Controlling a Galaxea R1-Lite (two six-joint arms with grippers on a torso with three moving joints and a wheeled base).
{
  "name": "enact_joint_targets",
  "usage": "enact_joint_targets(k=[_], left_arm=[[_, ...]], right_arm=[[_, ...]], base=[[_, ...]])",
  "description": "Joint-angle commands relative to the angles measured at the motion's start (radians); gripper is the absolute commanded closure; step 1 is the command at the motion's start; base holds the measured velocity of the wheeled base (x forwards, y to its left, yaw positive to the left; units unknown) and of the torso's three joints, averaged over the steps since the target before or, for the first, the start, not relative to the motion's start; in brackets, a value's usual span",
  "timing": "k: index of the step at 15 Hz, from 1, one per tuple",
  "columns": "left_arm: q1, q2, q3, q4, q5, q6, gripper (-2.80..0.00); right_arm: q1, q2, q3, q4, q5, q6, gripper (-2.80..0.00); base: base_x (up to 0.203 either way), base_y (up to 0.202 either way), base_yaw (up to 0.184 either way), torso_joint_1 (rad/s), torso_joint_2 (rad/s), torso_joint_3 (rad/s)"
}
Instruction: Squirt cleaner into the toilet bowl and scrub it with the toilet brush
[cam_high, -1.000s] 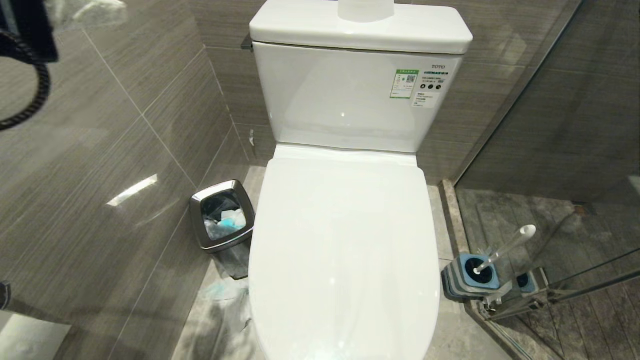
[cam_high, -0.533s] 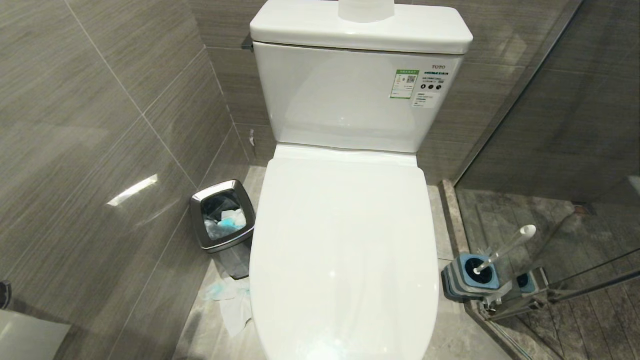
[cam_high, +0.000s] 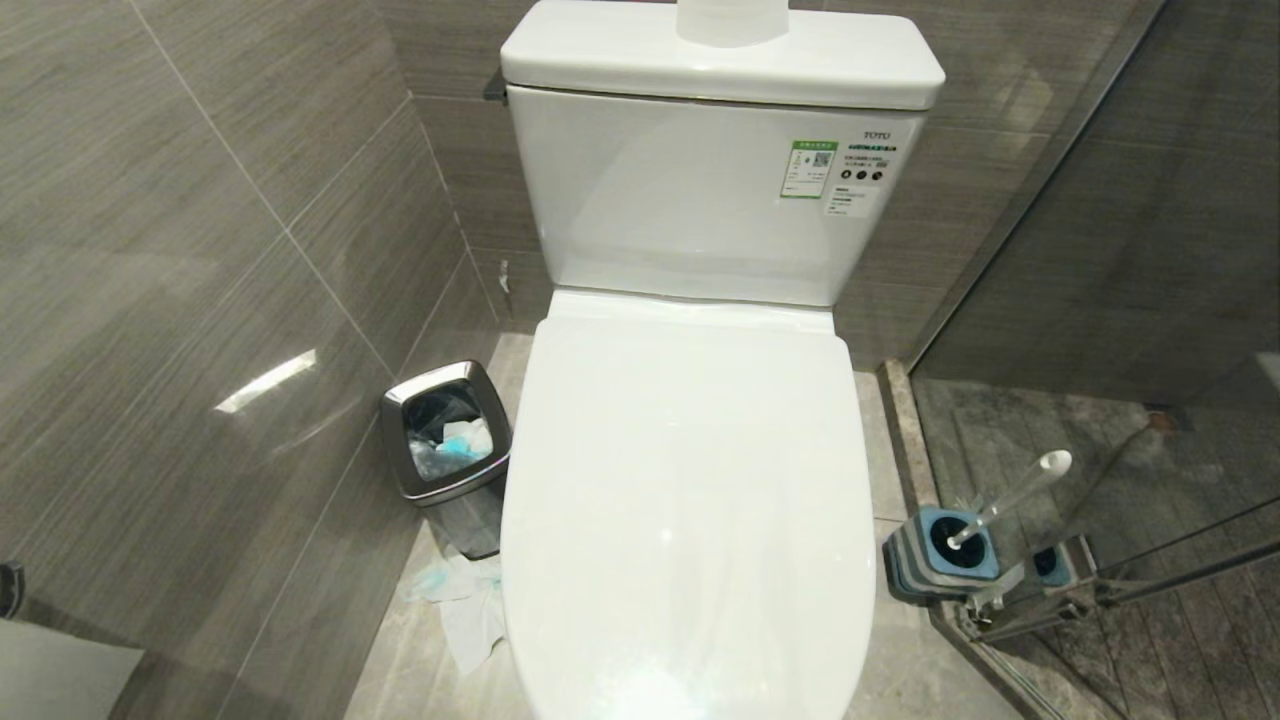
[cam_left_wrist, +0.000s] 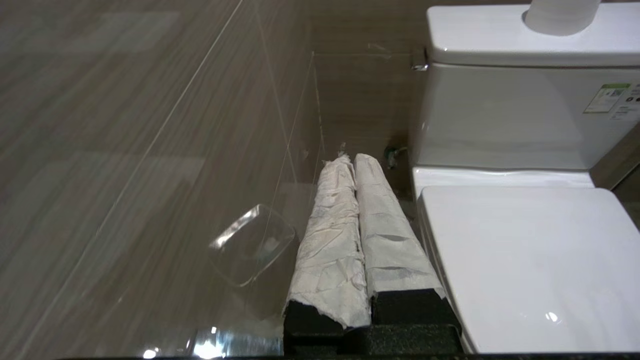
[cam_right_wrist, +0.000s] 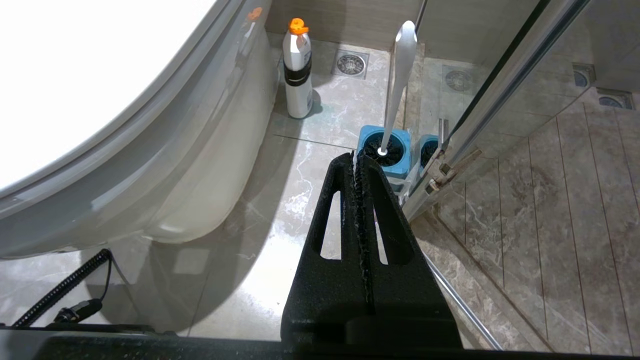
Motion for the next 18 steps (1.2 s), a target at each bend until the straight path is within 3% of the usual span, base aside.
enact_joint_targets(k=[1,5,14,16,18], left_arm=[[0.041,-0.152,0.13,0.003,0.001,-0.009,0.0],[0.093,-0.3,0.329,0.0,-0.01,-0.015,0.0],[0.101,-0.702,0.751,-0.018,-0.01,0.002,0.0],[0.099,-0.734,0.86,-0.104,-0.007,-0.001,0.0],[0.099,-0.735,1.004,-0.307,-0.006,0.003,0.0]], right_arm=[[0.0,0.0,0.0,0.0,0.0,0.0,0.0],[0.0,0.0,0.0,0.0,0.0,0.0,0.0],[0.0,0.0,0.0,0.0,0.0,0.0,0.0],[0.0,0.0,0.0,0.0,0.0,0.0,0.0],[0.0,0.0,0.0,0.0,0.0,0.0,0.0]], base=[[0.0,0.0,0.0,0.0,0.0,0.0],[0.0,0.0,0.0,0.0,0.0,0.0],[0.0,0.0,0.0,0.0,0.0,0.0],[0.0,0.0,0.0,0.0,0.0,0.0],[0.0,0.0,0.0,0.0,0.0,0.0]])
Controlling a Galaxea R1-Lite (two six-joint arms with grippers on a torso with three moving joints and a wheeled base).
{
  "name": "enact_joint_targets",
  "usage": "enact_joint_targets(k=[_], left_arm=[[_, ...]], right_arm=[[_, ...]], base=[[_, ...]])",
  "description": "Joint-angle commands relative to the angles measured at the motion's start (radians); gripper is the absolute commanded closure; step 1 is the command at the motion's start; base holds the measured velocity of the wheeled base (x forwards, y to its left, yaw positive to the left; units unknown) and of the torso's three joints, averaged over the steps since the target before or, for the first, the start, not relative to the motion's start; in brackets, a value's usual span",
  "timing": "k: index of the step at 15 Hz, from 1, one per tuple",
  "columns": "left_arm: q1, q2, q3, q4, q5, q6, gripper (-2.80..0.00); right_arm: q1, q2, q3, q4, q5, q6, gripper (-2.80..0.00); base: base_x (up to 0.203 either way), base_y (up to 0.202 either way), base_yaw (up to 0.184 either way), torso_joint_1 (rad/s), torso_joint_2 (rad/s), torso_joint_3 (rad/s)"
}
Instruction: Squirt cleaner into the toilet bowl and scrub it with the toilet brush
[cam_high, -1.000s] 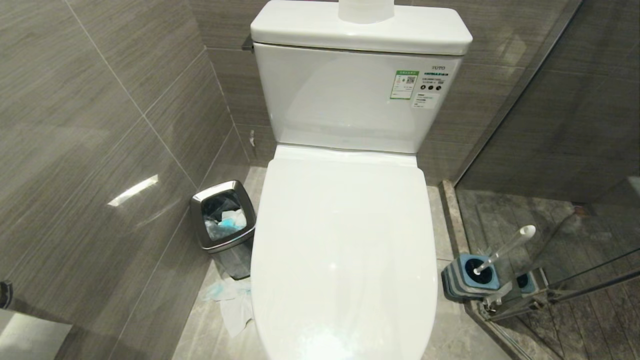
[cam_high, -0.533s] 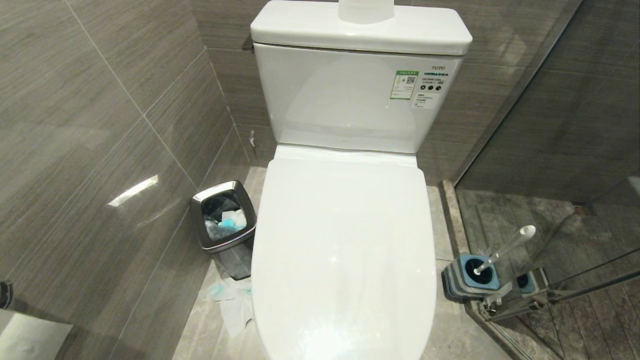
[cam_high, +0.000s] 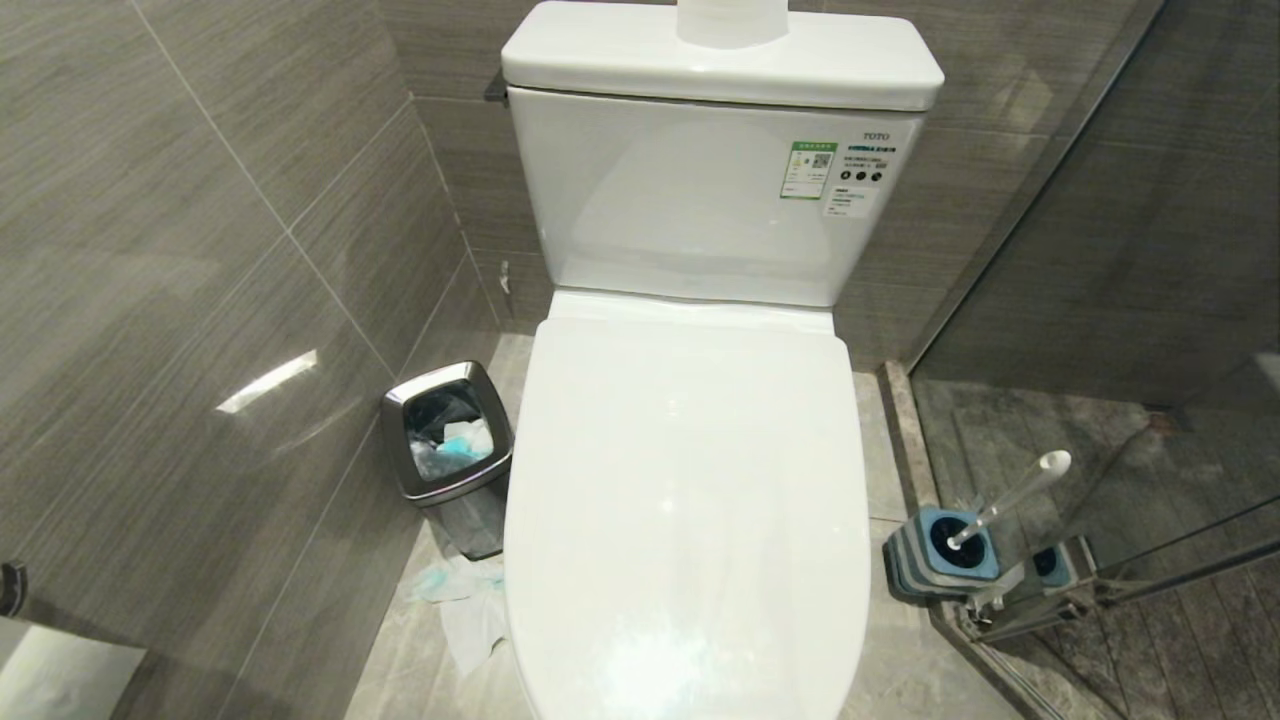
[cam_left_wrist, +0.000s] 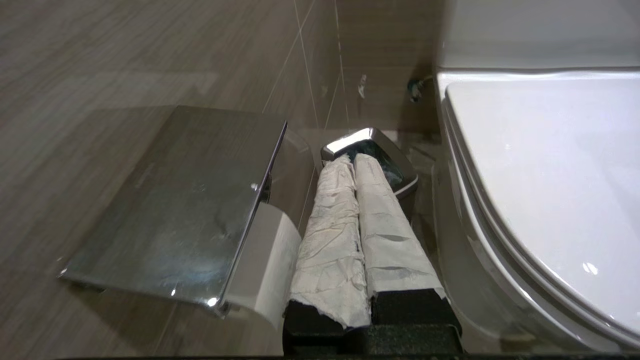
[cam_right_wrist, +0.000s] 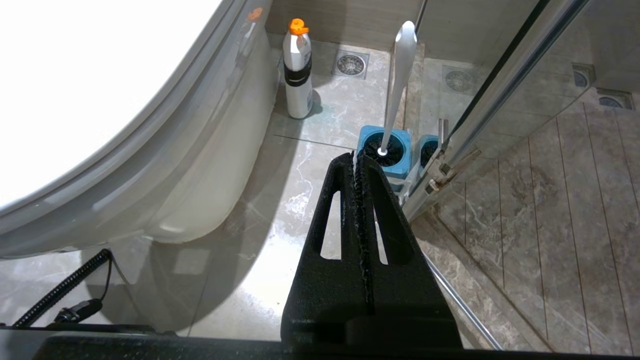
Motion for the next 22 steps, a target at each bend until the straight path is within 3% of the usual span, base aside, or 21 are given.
enact_joint_targets(k=[1,4,6,10,16,22], left_arm=[[0.001,-0.026,0.191,-0.262,0.001,0.006,0.0],[0.0,-0.025,0.442,-0.523,0.001,0.056,0.0],[0.0,-0.025,0.542,-0.579,0.001,0.082,0.0],[0.0,-0.025,0.575,-0.449,0.0,0.085,0.0],[0.0,-0.025,0.565,-0.292,-0.1,0.056,0.0],[-0.006,-0.025,0.565,-0.295,-0.093,-0.03,0.0]], right_arm=[[0.001,0.0,0.0,0.0,-0.001,0.0,0.0],[0.001,0.0,0.0,0.0,-0.001,0.0,0.0],[0.001,0.0,0.0,0.0,-0.001,0.0,0.0],[0.001,0.0,0.0,0.0,-0.001,0.0,0.0],[0.001,0.0,0.0,0.0,-0.001,0.0,0.0],[0.001,0.0,0.0,0.0,-0.001,0.0,0.0]], base=[[0.0,0.0,0.0,0.0,0.0,0.0],[0.0,0.0,0.0,0.0,0.0,0.0],[0.0,0.0,0.0,0.0,0.0,0.0],[0.0,0.0,0.0,0.0,0.0,0.0],[0.0,0.0,0.0,0.0,0.0,0.0],[0.0,0.0,0.0,0.0,0.0,0.0]])
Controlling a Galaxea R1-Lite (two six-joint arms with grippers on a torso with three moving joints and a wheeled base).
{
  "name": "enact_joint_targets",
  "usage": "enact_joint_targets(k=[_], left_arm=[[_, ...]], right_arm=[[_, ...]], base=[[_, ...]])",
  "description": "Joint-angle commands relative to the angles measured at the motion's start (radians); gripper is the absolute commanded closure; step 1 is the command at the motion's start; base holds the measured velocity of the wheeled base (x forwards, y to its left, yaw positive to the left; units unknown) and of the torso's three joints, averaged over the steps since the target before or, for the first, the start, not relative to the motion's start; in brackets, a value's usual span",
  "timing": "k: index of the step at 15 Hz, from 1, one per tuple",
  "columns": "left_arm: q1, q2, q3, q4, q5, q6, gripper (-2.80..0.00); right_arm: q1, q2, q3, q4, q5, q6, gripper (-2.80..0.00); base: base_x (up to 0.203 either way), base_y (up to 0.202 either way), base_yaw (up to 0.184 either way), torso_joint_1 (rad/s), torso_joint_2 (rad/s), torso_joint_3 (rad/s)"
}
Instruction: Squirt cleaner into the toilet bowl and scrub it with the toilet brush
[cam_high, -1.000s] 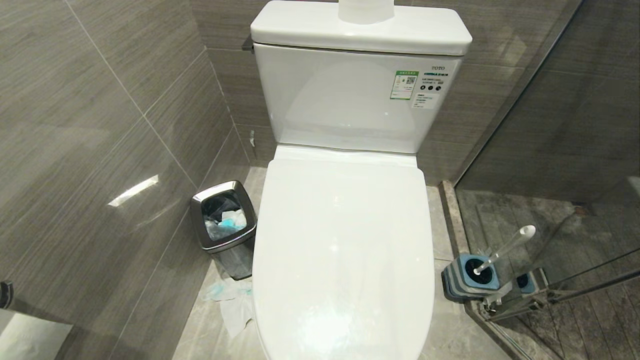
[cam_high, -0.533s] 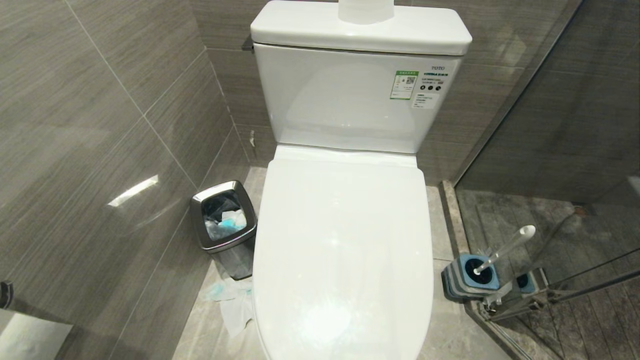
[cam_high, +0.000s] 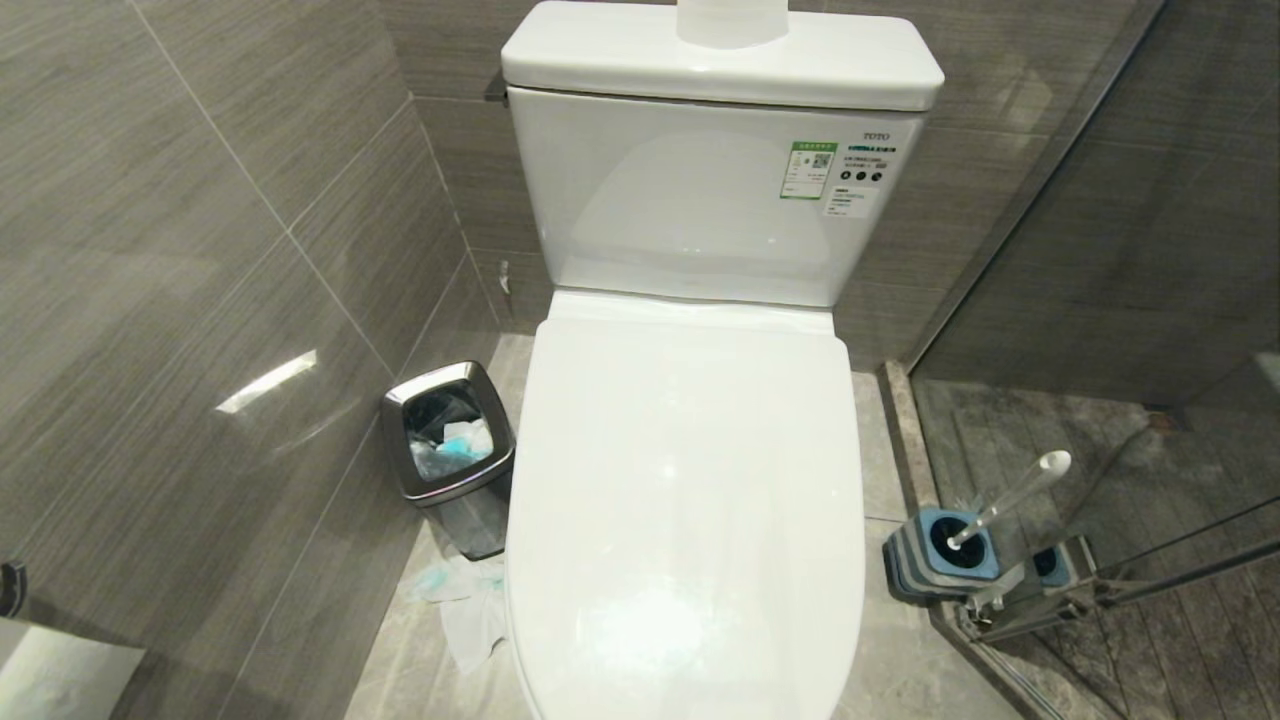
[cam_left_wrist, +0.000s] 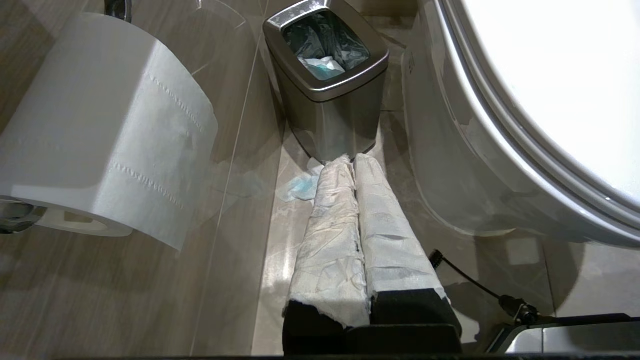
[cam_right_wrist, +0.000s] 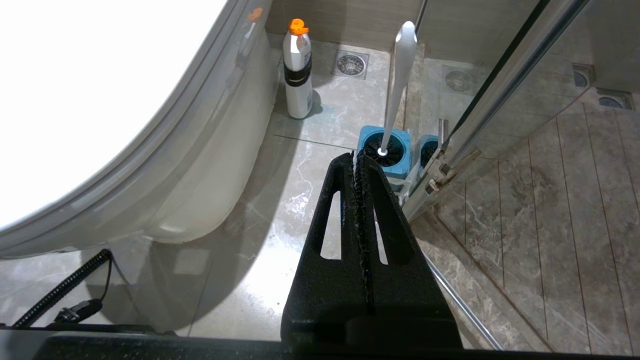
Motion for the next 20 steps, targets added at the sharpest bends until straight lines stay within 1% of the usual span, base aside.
enact_joint_targets(k=[1,15,20], left_arm=[[0.0,0.002,0.001,0.001,0.001,-0.004,0.0],[0.0,0.002,0.001,-0.001,0.001,-0.006,0.0],[0.0,0.002,0.001,-0.001,0.01,-0.007,0.0]], right_arm=[[0.001,0.0,0.0,0.0,0.0,0.0,0.0],[0.001,0.0,0.0,0.0,0.0,0.0,0.0],[0.001,0.0,0.0,0.0,0.0,0.0,0.0]], base=[[0.0,0.0,0.0,0.0,0.0,0.0],[0.0,0.0,0.0,0.0,0.0,0.0],[0.0,0.0,0.0,0.0,0.0,0.0]])
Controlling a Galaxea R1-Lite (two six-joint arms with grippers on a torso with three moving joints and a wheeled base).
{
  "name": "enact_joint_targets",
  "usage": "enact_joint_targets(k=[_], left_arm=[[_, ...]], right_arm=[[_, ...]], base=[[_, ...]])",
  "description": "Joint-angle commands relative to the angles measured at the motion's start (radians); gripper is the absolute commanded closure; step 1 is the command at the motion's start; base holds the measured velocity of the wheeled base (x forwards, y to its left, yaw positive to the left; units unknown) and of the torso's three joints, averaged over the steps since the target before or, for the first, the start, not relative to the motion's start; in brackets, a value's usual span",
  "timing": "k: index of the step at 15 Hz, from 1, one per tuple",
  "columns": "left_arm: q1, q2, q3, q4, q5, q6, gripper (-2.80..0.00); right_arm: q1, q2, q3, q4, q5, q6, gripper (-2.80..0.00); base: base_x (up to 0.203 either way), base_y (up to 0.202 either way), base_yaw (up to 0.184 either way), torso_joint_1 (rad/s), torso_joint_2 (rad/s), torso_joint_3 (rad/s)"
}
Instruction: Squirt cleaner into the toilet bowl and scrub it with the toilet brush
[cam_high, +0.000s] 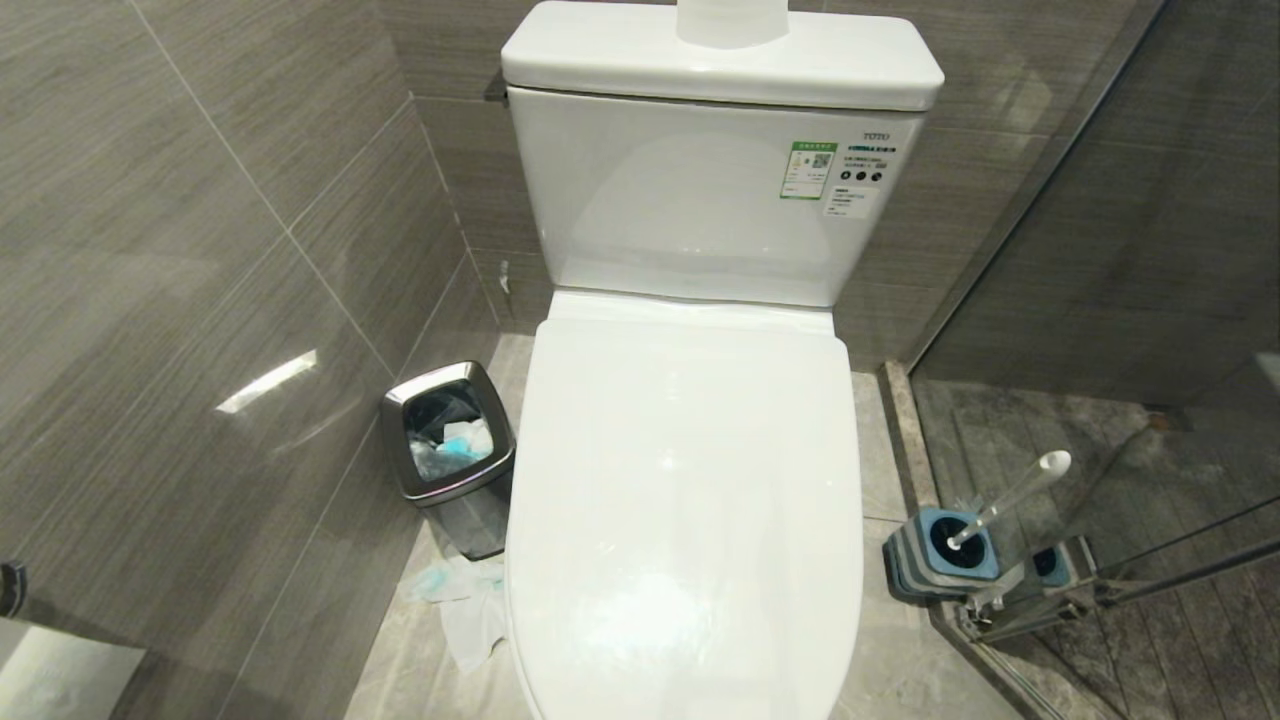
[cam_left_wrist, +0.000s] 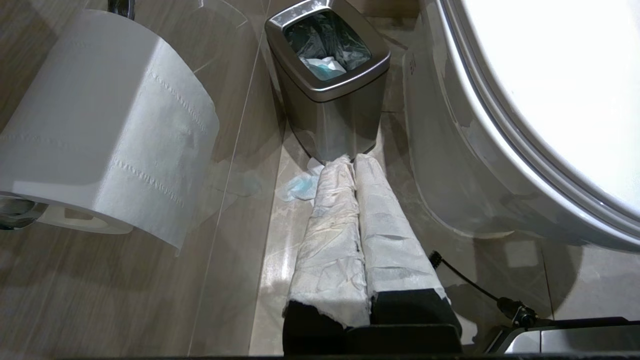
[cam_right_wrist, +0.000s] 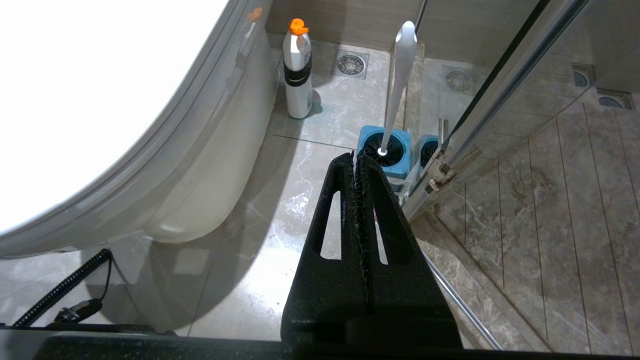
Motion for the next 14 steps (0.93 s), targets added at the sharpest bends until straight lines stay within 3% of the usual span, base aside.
enact_joint_targets(k=[1,14], left_arm=[[0.0,0.002,0.0,0.0,0.0,0.001,0.0],[0.0,0.002,0.0,0.0,0.0,-0.001,0.0]], right_arm=[[0.0,0.0,0.0,0.0,0.0,0.0,0.0],[0.0,0.0,0.0,0.0,-0.014,0.003,0.0]], base=[[0.0,0.0,0.0,0.0,0.0,0.0],[0.0,0.0,0.0,0.0,0.0,0.0]])
